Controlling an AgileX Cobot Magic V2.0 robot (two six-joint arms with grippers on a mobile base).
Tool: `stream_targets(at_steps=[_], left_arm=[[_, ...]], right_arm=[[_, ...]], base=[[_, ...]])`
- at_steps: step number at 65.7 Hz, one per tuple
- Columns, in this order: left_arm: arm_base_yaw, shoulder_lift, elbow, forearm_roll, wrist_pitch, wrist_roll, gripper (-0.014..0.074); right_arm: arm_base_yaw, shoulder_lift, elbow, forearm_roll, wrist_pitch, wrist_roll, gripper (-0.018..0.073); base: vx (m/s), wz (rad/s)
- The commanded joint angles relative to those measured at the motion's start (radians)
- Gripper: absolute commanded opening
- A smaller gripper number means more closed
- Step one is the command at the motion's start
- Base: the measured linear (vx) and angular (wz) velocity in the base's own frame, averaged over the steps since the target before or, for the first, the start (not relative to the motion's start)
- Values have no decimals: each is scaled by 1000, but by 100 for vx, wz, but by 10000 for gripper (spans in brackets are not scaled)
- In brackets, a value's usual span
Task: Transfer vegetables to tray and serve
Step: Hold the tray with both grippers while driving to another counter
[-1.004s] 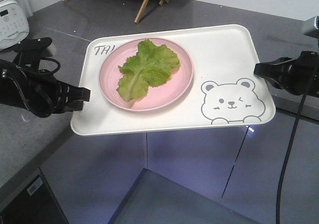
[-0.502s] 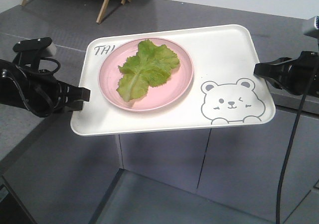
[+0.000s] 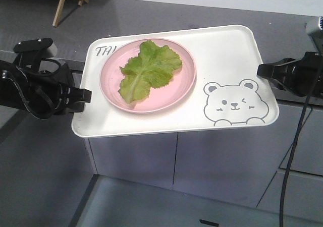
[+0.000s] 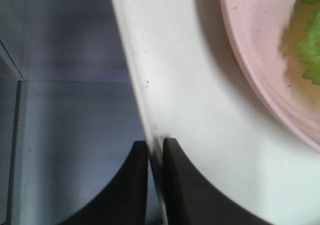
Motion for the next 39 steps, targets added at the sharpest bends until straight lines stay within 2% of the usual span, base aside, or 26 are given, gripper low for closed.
stream_targets(at_steps=[1, 39], left_arm=[[-21, -45, -31, -78, -33, 39, -6], [-21, -45, -31, -78, -33, 39, -6]], right_arm=[[6, -38, -30, 17, -70, -4, 78], [6, -38, -30, 17, -74, -4, 78]], base=[[-3, -25], [-1, -18]])
